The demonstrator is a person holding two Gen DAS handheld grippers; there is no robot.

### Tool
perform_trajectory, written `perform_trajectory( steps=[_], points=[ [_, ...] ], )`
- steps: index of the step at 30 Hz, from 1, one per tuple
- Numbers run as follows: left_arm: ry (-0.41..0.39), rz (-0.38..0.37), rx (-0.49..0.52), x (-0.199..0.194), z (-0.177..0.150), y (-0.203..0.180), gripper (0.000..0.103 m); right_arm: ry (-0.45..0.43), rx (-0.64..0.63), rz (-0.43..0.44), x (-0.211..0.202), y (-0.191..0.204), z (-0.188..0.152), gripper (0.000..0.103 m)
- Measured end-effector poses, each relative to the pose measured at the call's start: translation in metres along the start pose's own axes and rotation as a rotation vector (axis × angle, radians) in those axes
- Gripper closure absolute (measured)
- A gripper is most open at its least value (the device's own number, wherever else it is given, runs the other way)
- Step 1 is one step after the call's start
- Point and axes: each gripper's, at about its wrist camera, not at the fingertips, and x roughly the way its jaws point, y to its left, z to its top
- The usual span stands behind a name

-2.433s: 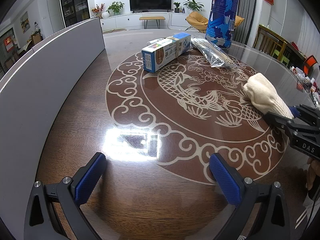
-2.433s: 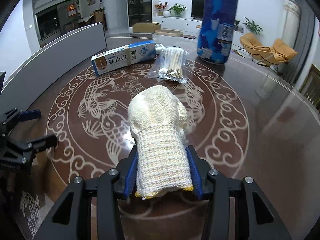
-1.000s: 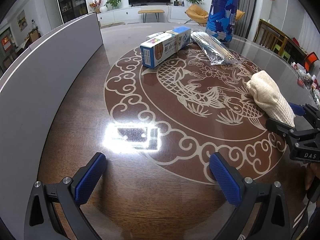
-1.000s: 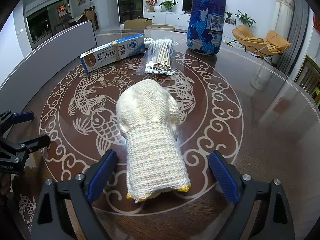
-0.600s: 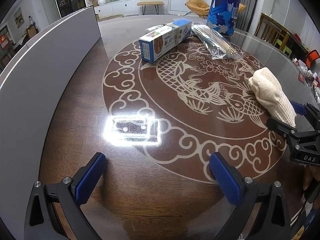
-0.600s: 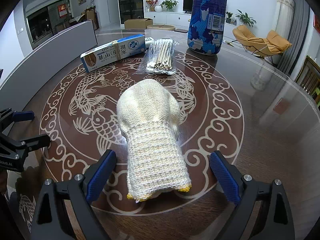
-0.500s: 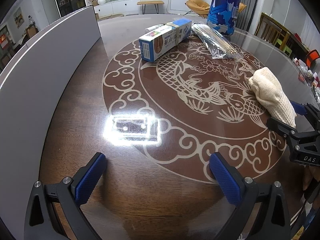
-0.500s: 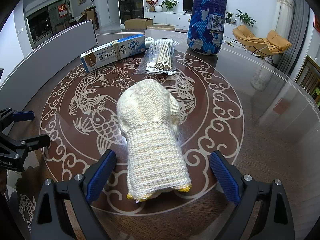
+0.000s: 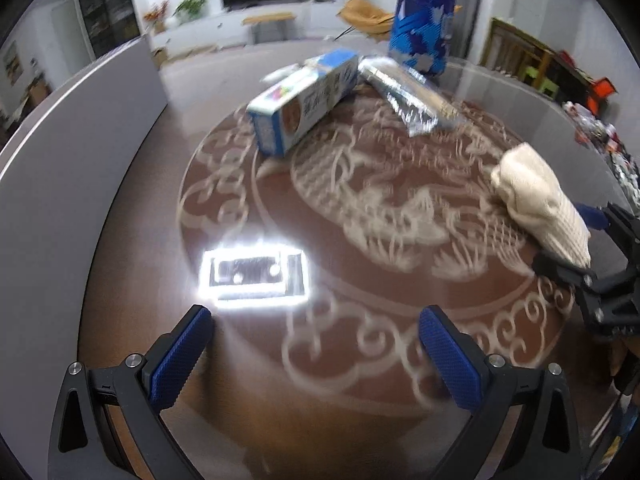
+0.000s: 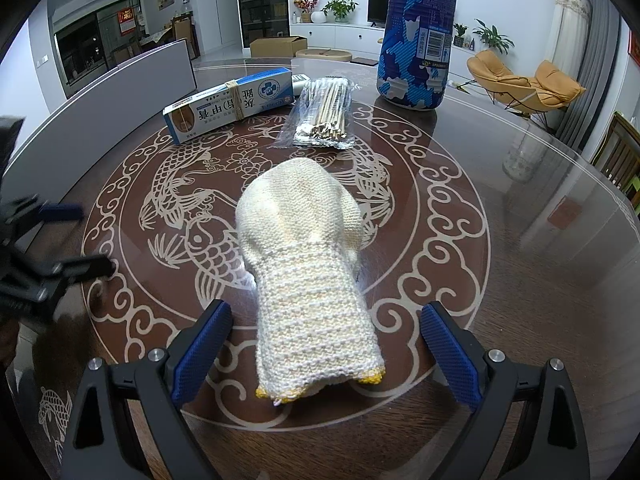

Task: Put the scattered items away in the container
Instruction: 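Hold the glove in the right tool and move the left tool to the medicine box, then grasp the white-and-blue medicine box lengthwise with the left tool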

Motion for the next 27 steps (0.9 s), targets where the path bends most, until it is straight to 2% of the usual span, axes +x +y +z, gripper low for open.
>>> perform_trajectory(
  steps=[3,8,12,22,27],
  points=[
    [-0.047,-0.028,0.040,0.013,0.021,0.008,0.000,0.000,0.001,-0.001,0.000,0.000,0.000,0.007],
    [-0.046,-0.069,0.108,0.034,0.055,0.013,0.000,0.000,0.005,-0.004,0.000,0.001,0.000,0.007],
    [-0.048,-0.094,0.147,0.042,0.071,0.014,0.000,0.000,0.007,-0.006,0.000,0.000,0.000,0.007],
    [-0.048,-0.108,0.172,0.046,0.079,0.016,0.000,0.000,0.014,-0.011,-0.001,0.001,0.000,0.006],
    [0.009,-0.132,0.222,0.053,0.093,0.015,0.000,0.000,0.015,-0.013,-0.001,0.001,0.000,0.006]
  ],
)
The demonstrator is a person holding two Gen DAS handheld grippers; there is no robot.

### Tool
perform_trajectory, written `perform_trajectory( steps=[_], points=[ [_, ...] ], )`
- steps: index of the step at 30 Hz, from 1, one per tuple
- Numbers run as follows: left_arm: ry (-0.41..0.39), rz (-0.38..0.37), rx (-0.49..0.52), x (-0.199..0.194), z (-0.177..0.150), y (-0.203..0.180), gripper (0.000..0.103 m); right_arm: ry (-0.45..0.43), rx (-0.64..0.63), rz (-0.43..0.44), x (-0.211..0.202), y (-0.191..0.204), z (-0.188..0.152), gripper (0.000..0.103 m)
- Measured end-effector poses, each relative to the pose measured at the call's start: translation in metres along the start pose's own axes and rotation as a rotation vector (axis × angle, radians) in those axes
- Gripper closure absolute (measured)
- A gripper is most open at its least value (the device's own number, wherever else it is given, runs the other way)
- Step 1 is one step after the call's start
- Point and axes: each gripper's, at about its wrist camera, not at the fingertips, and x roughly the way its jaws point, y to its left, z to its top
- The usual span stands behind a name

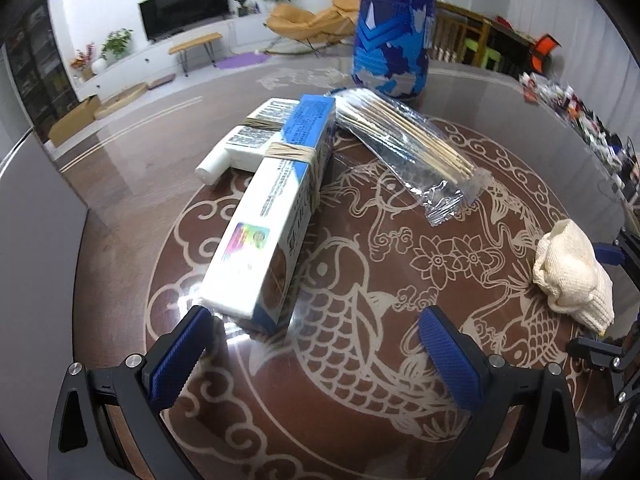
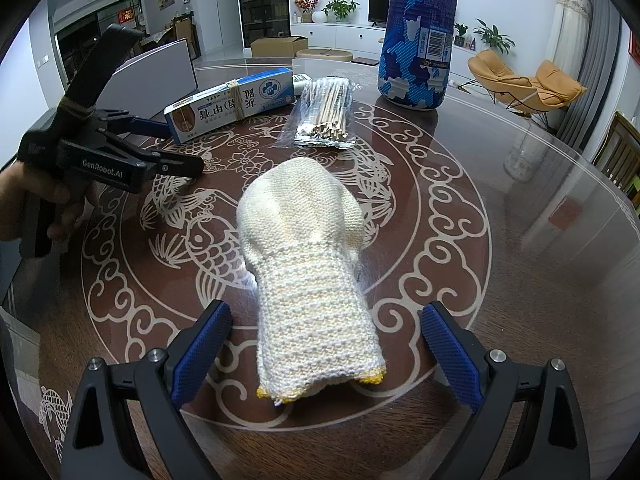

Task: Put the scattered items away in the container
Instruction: 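Grasp the white-and-blue medicine box lengthwise with the left tool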

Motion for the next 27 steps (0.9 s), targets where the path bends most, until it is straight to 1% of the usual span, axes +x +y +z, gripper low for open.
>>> perform_trajectory(
  steps=[2,6,10,15,16,17,18,19,21,22,23,27],
  points=[
    [0.017,0.009,0.001,0.002,0.006,0.004,0.000,0.000,0.001,0.000,0.000,0.000,0.000,0.006],
    [0.010,0.058,-0.019,0.005,0.016,0.012,0.000,0.000,0.003,-0.003,0.000,0.001,0.000,0.006],
    [0.010,0.045,-0.051,0.010,0.021,0.015,0.000,0.000,0.005,-0.004,0.000,0.001,0.000,0.006],
    [-0.002,0.057,-0.022,0.013,0.027,0.007,0.000,0.000,0.008,-0.006,0.000,0.001,0.000,0.006],
    [-0.003,0.047,-0.016,0.014,0.028,0.005,0.003,0.000,0.008,-0.006,0.000,0.001,0.000,0.006],
    [-0.010,0.024,-0.016,0.014,0.030,0.004,0.018,0.000,0.008,-0.006,0.000,0.001,0.000,0.006],
    [-0.018,0.018,-0.021,0.012,0.032,0.004,0.035,0.000,0.009,-0.007,0.000,0.001,0.000,0.006],
    [-0.026,0.022,-0.025,0.011,0.033,0.004,0.043,0.000,0.009,-0.007,0.000,0.001,0.000,0.006],
    [-0.025,0.028,-0.042,0.010,0.034,0.004,0.077,0.001,0.009,-0.008,0.000,0.001,0.000,0.006],
    [-0.021,0.028,-0.050,0.010,0.034,0.003,0.080,0.001,0.010,-0.009,0.000,0.001,0.000,0.006],
    [-0.018,0.022,-0.062,0.010,0.033,0.002,0.081,0.001,0.010,-0.009,0.000,0.001,-0.001,0.006],
    [-0.016,0.057,-0.078,-0.001,0.011,-0.006,0.081,0.000,0.013,-0.009,0.000,0.001,0.000,0.006]
  ],
)
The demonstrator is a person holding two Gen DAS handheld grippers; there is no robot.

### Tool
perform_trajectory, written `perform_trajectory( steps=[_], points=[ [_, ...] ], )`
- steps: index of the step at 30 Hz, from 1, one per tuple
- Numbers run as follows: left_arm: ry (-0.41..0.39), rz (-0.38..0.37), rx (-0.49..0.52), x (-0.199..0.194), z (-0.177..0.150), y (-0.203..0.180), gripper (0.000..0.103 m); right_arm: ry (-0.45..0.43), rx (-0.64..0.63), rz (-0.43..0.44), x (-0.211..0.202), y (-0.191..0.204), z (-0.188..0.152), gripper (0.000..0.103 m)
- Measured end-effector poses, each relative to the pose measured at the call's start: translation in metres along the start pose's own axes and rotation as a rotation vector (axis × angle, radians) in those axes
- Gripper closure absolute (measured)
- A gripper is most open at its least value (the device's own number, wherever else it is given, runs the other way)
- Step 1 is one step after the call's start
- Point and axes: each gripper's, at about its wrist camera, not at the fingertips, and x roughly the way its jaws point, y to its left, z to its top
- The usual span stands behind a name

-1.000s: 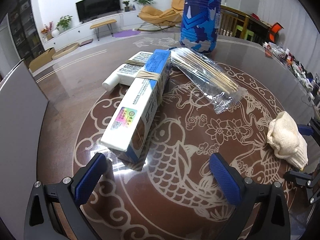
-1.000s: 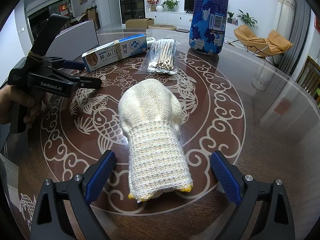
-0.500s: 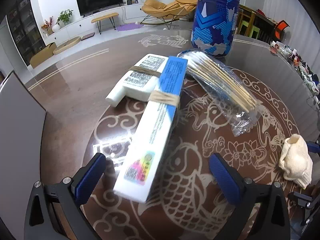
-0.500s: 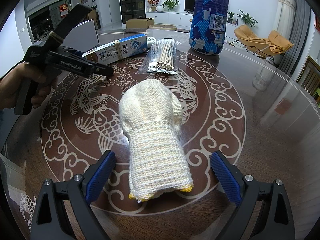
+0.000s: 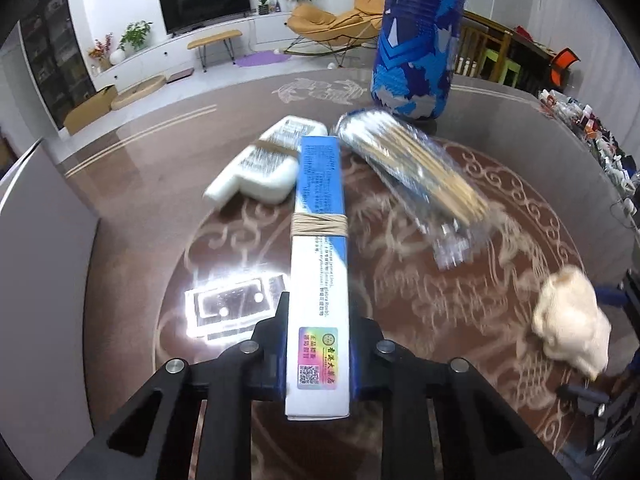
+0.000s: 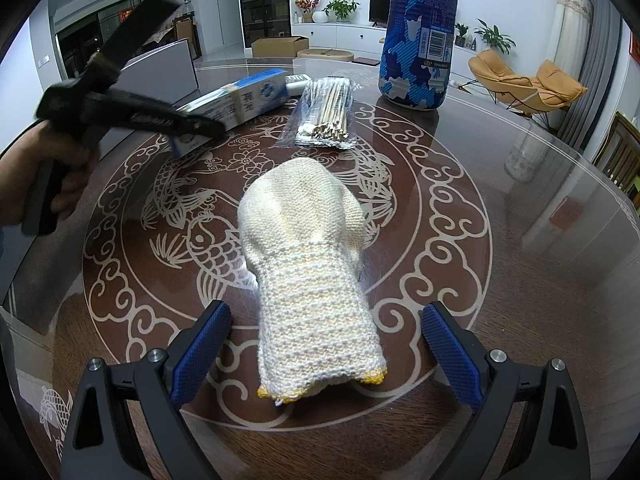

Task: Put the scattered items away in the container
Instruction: 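Grasp the white-and-blue medicine box lengthwise with the left tool, then carry the medicine box and glove over the box and release both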

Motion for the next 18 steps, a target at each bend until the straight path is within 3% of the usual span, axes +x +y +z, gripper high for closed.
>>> perform_trajectory(
  steps=[4,10,14,16,17,18],
  points=[
    [-0.002,0.024,-0.057,-0.028,-0.041,-0.011,0.081,0.000,0.001,-0.002,0.000,0.001,0.000,0.006],
    [-0.008,0.054,-0.168,-0.082,-0.128,-0.031,0.081,0.001,0.004,-0.004,0.000,0.001,0.000,0.006],
    [-0.015,0.056,-0.200,-0.105,-0.162,-0.035,0.079,0.003,0.002,-0.003,0.000,0.002,0.000,0.005],
    [-0.009,0.047,-0.208,-0.109,-0.167,-0.032,0.059,0.007,-0.002,0.000,0.001,0.003,0.000,0.003],
    [-0.003,0.049,-0.217,-0.109,-0.167,-0.029,0.038,0.008,-0.004,0.002,0.002,0.004,0.000,0.002],
    [-0.006,0.049,-0.227,-0.109,-0.166,-0.026,0.031,0.008,-0.002,0.007,0.001,0.004,0.000,0.002]
  ],
)
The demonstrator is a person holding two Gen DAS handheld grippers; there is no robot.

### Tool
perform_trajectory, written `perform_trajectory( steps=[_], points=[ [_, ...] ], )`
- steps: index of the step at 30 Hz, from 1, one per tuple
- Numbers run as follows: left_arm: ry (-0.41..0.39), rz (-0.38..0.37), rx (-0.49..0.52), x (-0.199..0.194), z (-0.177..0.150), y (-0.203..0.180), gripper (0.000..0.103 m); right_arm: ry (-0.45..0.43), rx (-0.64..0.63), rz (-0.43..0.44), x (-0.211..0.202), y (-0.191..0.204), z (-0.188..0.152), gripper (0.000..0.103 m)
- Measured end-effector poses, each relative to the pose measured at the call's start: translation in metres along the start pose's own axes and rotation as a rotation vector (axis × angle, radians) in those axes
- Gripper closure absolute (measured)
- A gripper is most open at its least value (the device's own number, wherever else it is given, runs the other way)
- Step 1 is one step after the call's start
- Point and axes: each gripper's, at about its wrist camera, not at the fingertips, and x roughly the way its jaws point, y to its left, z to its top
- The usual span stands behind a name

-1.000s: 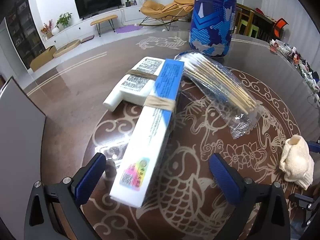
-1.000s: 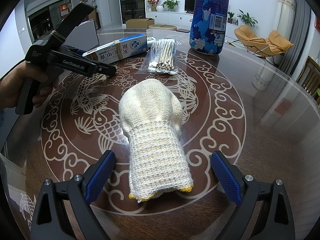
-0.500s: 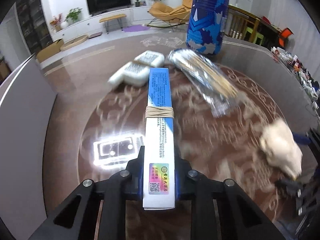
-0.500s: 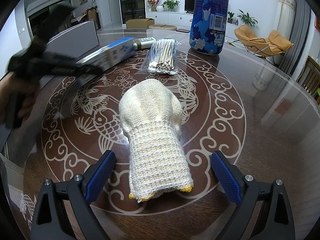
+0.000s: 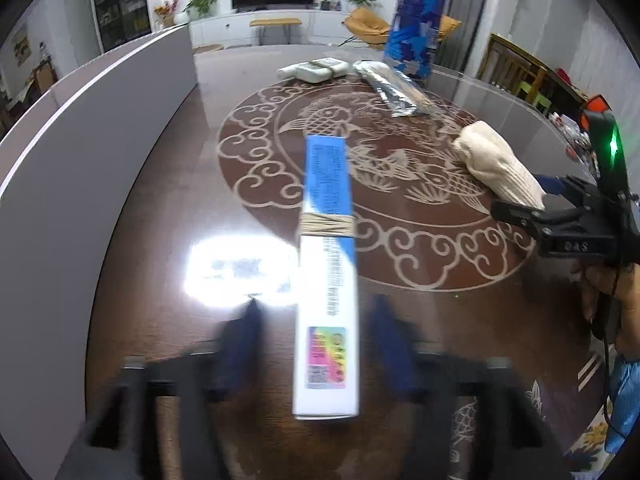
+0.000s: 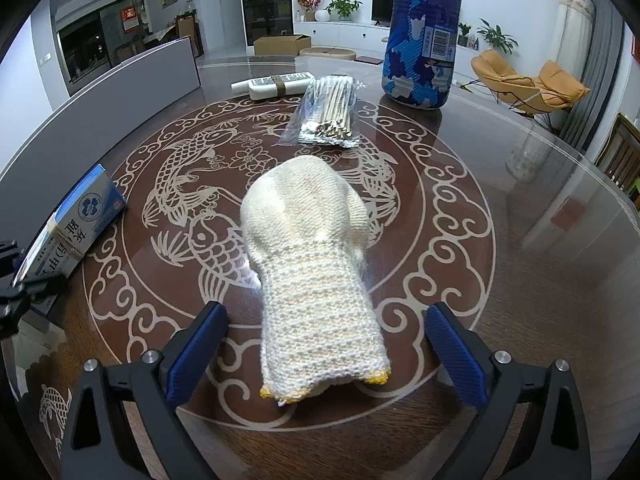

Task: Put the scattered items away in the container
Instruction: 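Carry the medicine box and glove over the box and release both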

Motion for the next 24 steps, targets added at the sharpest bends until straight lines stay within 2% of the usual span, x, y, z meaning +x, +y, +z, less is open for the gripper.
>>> perform_trajectory(
  steps=[2,4,10,11,13,14,15,16,17,18,24],
  points=[
    [-0.004,-0.018,-0.014,0.001,0.003,0.005,0.031,-0.004,0.008,0.017,-0.001,-0.002,0.000,0.001],
    [0.029,-0.056,-0.006,0.007,0.009,0.006,0.031,0.005,0.017,0.044,-0.001,-0.005,0.003,0.000],
    [0.074,-0.018,0.132,0.018,0.026,-0.010,0.030,0.112,-0.073,0.056,0.009,-0.003,0.025,0.001],
    [0.078,-0.012,0.145,0.019,0.028,-0.012,0.032,0.131,-0.085,0.055,0.011,-0.003,0.029,0.001],
    [0.076,-0.009,0.160,0.021,0.032,-0.015,0.046,0.168,-0.098,0.067,0.018,-0.003,0.036,0.002],
    [0.072,-0.008,0.165,0.021,0.035,-0.016,0.065,0.178,-0.101,0.072,0.019,-0.003,0.038,0.010],
    [0.075,-0.008,0.165,0.020,0.037,-0.017,0.077,0.187,-0.108,0.073,0.020,-0.002,0.039,0.024],
    [0.078,-0.003,0.162,0.021,0.038,-0.017,0.077,0.186,-0.124,0.067,0.019,0.000,0.041,0.033],
    [0.075,0.002,0.160,0.020,0.038,-0.017,0.077,0.185,-0.127,0.076,0.017,0.000,0.043,0.053],
    [0.068,-0.002,0.156,0.018,0.036,-0.018,0.077,0.189,-0.122,0.081,0.015,0.001,0.044,0.059],
    [0.019,-0.047,0.078,-0.007,0.016,-0.014,0.077,0.137,-0.105,0.110,-0.021,0.007,0.041,0.062]
  ],
)
